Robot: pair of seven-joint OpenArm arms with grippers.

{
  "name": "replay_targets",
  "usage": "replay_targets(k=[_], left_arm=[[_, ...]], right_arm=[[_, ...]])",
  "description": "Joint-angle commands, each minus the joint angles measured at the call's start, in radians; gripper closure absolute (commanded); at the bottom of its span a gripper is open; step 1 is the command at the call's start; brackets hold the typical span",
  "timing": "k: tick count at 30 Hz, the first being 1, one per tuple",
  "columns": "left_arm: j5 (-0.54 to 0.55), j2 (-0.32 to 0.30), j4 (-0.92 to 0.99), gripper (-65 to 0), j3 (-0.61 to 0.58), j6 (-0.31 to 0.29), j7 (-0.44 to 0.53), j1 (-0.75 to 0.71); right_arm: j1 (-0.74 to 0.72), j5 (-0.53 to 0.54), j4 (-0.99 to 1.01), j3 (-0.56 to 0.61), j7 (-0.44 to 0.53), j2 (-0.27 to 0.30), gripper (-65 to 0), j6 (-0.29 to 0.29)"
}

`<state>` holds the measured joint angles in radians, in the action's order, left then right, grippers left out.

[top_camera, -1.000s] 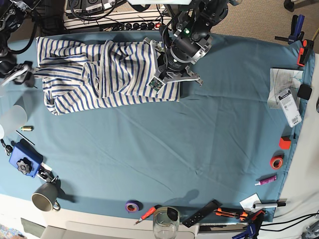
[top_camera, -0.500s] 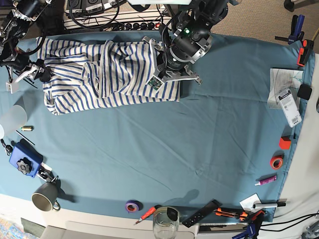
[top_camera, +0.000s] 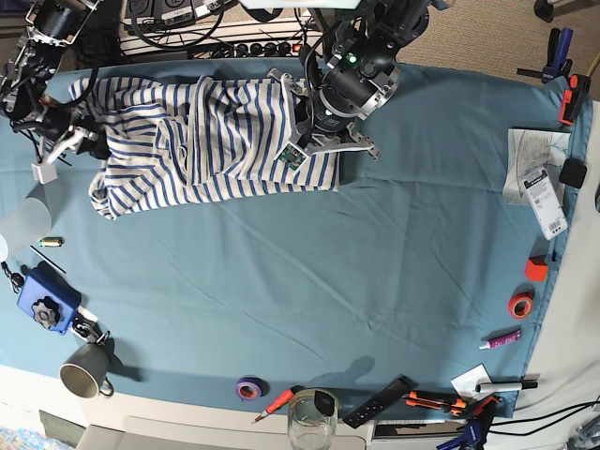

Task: Fold the T-shirt properly
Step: 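Grasp the other strip end with the right gripper and fold it inward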

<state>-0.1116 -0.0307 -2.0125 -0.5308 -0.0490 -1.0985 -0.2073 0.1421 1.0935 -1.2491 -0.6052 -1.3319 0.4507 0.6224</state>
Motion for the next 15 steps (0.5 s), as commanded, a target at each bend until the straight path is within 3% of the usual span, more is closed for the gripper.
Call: replay_targets(k=[1, 8, 12, 15], left_arm=[[0.000, 0.008, -0.019, 0.0, -0.003, -0.001, 0.021, 0.005], [0.000, 0.008, -0.019, 0.0, -0.003, -0.001, 0.021, 0.005], [0.000, 0.008, -0.019, 0.0, -0.003, -0.001, 0.021, 0.005], [0.000, 0.008, -0.019, 0.0, -0.003, -0.001, 0.021, 0.005]], right_arm=[[0.006, -0.019, 0.000, 0.006, -0.047, 0.007, 0.0, -0.002], [-0.089, -0.030, -0.002, -0.112, -0.043, 0.014, 0.0, -0.003], [-0.197, -0.139, -0.002, -0.220, -0.050, 0.015, 0.0, -0.015], [-0.260, -0.220, -0.002, -0.237, -0.055, 0.024, 0.0, -0.017]])
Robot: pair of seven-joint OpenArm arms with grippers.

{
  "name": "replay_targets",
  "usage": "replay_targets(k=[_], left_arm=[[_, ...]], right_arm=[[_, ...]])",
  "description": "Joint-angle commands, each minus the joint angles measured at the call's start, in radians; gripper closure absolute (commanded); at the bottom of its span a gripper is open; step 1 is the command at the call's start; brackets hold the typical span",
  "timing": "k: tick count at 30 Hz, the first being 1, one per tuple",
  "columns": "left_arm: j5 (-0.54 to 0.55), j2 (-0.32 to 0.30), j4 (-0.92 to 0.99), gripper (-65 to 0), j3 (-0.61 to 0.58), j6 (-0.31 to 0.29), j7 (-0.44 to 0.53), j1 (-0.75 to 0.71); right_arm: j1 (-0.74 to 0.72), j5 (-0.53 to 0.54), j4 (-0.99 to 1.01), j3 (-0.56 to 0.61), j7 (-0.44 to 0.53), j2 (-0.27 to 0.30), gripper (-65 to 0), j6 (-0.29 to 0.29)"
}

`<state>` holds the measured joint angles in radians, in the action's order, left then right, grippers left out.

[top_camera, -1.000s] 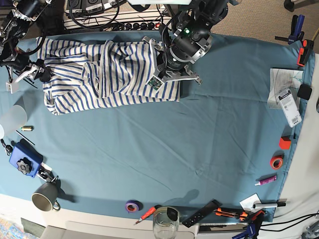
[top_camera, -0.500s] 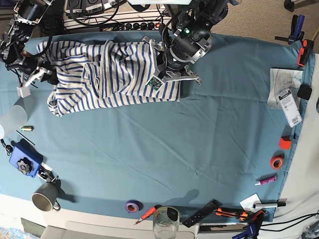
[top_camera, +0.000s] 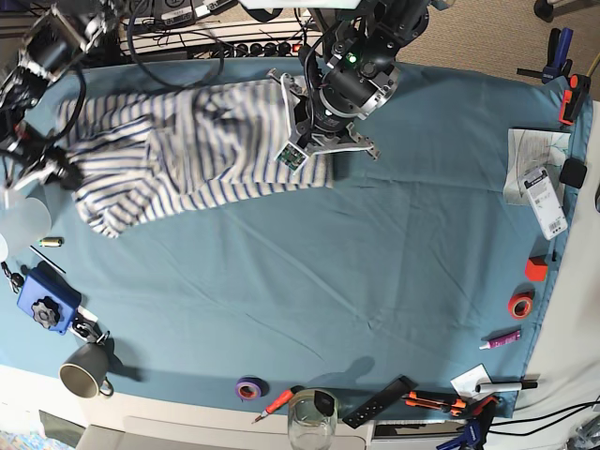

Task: Fold the T-shirt properly
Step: 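Grasp the other strip end with the right gripper and fold it inward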

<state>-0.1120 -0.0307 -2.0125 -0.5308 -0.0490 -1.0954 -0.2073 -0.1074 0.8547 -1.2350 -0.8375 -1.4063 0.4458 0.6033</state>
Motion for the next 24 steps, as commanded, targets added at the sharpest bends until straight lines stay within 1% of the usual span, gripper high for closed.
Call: replay_targets(k=[1, 4, 6, 7, 9, 11, 13, 14, 16, 18, 20, 21, 24], left_arm=[[0.000, 0.008, -0.019, 0.0, -0.003, -0.001, 0.018, 0.005], [0.000, 0.008, -0.019, 0.0, -0.003, -0.001, 0.018, 0.004], [0.000, 0.008, -0.019, 0.0, -0.003, 0.000, 0.011, 0.005], [0.000, 0.008, -0.019, 0.0, -0.003, 0.000, 0.009, 0.004], [0.000, 0.008, -0.020, 0.0, -0.003, 0.000, -0.003, 0.002], [0.000, 0.008, -0.020, 0.0, -0.003, 0.001, -0.013, -0.001], [-0.001, 0.008, -0.020, 0.0, -0.002, 0.001, -0.013, -0.008], [-0.001, 0.007, -0.022, 0.0, -0.002, 0.001, -0.016, -0.013], [-0.016, 0.007, -0.030, 0.0, -0.002, 0.002, -0.027, -0.030], [-0.055, 0.007, -0.053, 0.0, -0.002, 0.024, -0.031, -0.052], [-0.093, -0.001, -0.089, 0.0, -0.003, 0.054, -0.031, -0.074], [-0.110, -0.007, -0.112, 0.0, -0.002, 0.056, -0.031, -0.085], [-0.163, -0.033, -0.167, 0.0, -0.002, 0.083, -0.029, -0.119]], right_arm=[[-0.022, 0.016, -0.016, 0.006, 0.019, 0.037, 0.0, 0.002], [-0.046, 0.015, -0.016, 0.048, 0.017, 0.064, 0.0, -0.003], [-0.051, 0.019, -0.016, 0.087, 0.010, 0.084, 0.0, -0.025], [-0.051, 0.036, -0.016, 0.106, 0.010, 0.092, 0.0, -0.025], [-0.050, 0.130, -0.021, 0.137, 0.010, 0.101, 0.0, -0.024], [-0.047, 0.231, -0.038, 0.153, 0.010, 0.100, 0.0, -0.002], [-0.039, 0.296, -0.063, 0.157, 0.010, 0.100, 0.0, 0.010], [-0.035, 0.316, -0.080, 0.157, 0.010, 0.100, 0.0, 0.011], [-0.024, 0.316, -0.115, 0.157, 0.010, 0.100, 0.0, 0.026], [-0.005, 0.335, -0.153, 0.157, 0.010, 0.100, 0.0, 0.035], [0.031, 0.405, -0.199, 0.157, 0.010, 0.100, 0.0, 0.054], [0.053, 0.436, -0.225, 0.158, 0.010, 0.100, 0.0, 0.060], [0.122, 0.500, -0.301, 0.158, 0.010, 0.100, 0.0, 0.063]])
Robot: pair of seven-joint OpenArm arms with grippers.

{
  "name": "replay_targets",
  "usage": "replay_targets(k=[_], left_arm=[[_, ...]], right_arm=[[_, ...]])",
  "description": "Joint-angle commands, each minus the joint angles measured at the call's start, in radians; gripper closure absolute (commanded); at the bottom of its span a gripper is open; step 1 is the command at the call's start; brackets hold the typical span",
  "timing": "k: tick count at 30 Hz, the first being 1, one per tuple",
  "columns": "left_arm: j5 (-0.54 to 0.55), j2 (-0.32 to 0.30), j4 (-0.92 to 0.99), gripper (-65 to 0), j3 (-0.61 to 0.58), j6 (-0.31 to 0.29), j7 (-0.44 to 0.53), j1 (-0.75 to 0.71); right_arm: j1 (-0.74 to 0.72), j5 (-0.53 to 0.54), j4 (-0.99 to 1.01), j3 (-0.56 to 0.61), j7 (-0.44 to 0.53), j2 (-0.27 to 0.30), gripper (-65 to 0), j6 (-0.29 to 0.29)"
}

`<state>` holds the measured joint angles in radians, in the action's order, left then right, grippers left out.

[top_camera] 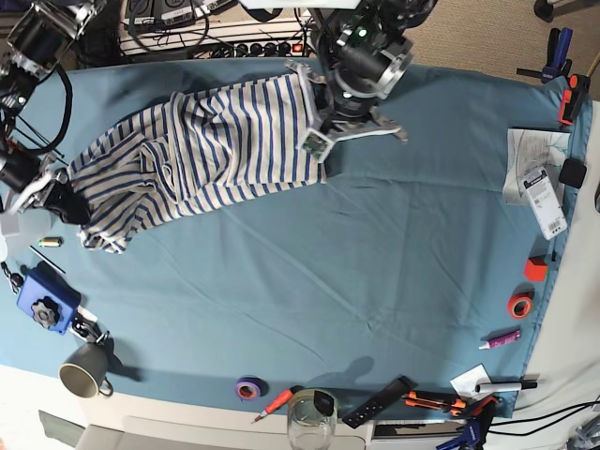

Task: Fold the T-shirt properly
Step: 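Grasp the other strip end with the right gripper and fold it inward, then lay the folded end onto the bundle and release the right gripper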

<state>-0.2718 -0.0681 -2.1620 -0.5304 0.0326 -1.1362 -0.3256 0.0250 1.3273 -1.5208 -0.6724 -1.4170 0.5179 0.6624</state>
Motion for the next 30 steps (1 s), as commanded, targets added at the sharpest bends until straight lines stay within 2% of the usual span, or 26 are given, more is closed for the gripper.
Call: replay_targets(k=[1, 6, 11, 15, 18, 22, 26, 30], left_arm=[[-0.016, -0.004, -0.031, 0.0, -0.003, 0.002, 0.014, -0.013], [-0.032, -0.044, -0.081, 0.0, 0.003, 0.006, 0.010, -0.057], [-0.037, -0.051, -0.092, 0.0, 0.046, 0.024, -0.002, -0.063], [-0.097, -0.051, -0.093, 0.0, 0.153, 0.024, -0.010, -0.075], [-0.098, -0.051, -0.093, 0.0, 0.271, 0.024, -0.009, -0.087], [-0.017, -0.055, -0.093, 0.0, 0.426, 0.024, -0.009, -0.096], [0.102, -0.096, -0.093, 0.0, 0.538, 0.024, -0.008, -0.095], [0.155, -0.115, -0.093, 0.0, 0.626, 0.024, -0.003, -0.096]], right_arm=[[0.012, 0.044, -0.040, -0.007, 0.021, 0.027, 0.0, 0.008], [0.118, 0.151, -0.166, -0.007, 0.021, 0.023, 0.0, 0.018], [0.192, 0.156, -0.306, 0.025, 0.021, 0.011, 0.0, 0.036], [0.233, 0.156, -0.394, 0.128, 0.021, 0.006, 0.0, 0.036], [0.238, 0.156, -0.426, 0.242, 0.021, 0.006, 0.0, 0.036], [0.238, 0.156, -0.446, 0.380, 0.021, 0.005, 0.0, 0.036], [0.228, 0.156, -0.468, 0.483, 0.021, 0.002, 0.0, 0.036], [0.178, 0.156, -0.471, 0.551, 0.021, -0.037, 0.0, 0.036]])
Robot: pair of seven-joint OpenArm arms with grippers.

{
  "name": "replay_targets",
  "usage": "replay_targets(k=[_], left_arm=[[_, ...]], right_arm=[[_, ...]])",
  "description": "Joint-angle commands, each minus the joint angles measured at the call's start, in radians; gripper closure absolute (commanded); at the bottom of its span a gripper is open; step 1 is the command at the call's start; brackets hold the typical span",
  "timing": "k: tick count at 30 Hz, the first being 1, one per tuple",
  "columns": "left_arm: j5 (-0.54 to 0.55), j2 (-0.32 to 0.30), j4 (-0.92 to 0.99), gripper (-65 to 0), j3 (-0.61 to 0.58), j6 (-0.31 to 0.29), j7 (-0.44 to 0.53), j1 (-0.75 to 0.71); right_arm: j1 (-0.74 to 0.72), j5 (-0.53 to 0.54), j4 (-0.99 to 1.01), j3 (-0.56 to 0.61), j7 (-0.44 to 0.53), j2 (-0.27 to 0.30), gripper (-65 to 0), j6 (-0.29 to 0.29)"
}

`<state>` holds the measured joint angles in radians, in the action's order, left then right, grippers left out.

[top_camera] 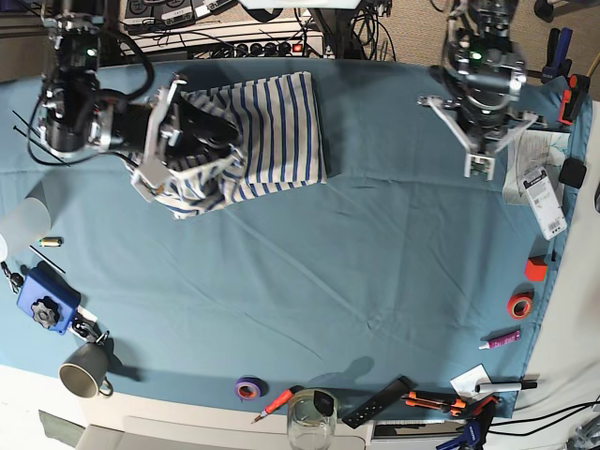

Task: Fold the T-shirt properly
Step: 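Lay the folded end onto the bundle and release the right gripper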

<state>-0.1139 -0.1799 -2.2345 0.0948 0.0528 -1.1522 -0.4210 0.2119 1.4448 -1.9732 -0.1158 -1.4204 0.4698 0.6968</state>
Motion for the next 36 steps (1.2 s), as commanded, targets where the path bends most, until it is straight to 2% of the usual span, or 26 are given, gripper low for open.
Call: replay_targets(k=[1, 5, 8, 12, 15, 17, 21, 24, 26, 30, 36], left_arm=[[0.000, -0.003, -0.020, 0.0, 0.023, 0.003, 0.018, -0.001], [0.000, -0.003, -0.020, 0.0, 0.117, 0.003, 0.035, 0.000], [0.056, -0.004, -0.020, 0.0, 0.187, 0.003, 0.046, -0.002], [0.152, -0.003, -0.020, 0.0, 0.241, -0.032, 0.060, -0.018], [0.160, -0.004, -0.020, 0.0, 0.246, -0.042, 0.061, -0.017], [0.160, -0.003, -0.020, 0.0, 0.246, -0.047, 0.061, -0.017], [0.161, -0.003, -0.020, 0.0, 0.246, -0.050, 0.061, -0.017], [0.160, -0.003, -0.020, 0.0, 0.246, -0.050, 0.061, -0.017], [0.160, -0.003, -0.020, 0.0, 0.246, -0.050, 0.063, -0.017], [0.160, -0.003, -0.020, 0.0, 0.246, -0.050, 0.073, -0.017], [0.189, -0.003, -0.020, 0.0, 0.246, -0.050, 0.073, -0.017]], right_arm=[[-0.022, 0.039, -0.019, 0.011, 0.024, -0.001, 0.0, 0.001], [-0.062, 0.039, -0.018, 0.106, 0.024, -0.047, 0.0, 0.001], [-0.068, 0.034, -0.015, 0.175, 0.024, -0.078, 0.0, 0.001], [-0.068, -0.111, -0.014, 0.235, 0.024, -0.104, 0.0, 0.001], [-0.068, -0.233, -0.014, 0.261, 0.024, -0.122, 0.0, 0.001], [-0.068, -0.261, -0.014, 0.261, 0.024, -0.132, 0.0, 0.001], [-0.068, -0.257, -0.014, 0.261, 0.024, -0.132, 0.0, 0.001], [-0.071, -0.200, -0.015, 0.261, 0.024, -0.132, -11.0, 0.001], [-0.080, -0.135, -0.015, 0.261, 0.024, -0.140, -14.9, 0.001], [-0.113, 0.010, -0.015, 0.261, 0.024, -0.160, -14.9, 0.001], [-0.177, 0.024, -0.015, 0.238, 0.024, -0.182, -14.9, 0.001]])
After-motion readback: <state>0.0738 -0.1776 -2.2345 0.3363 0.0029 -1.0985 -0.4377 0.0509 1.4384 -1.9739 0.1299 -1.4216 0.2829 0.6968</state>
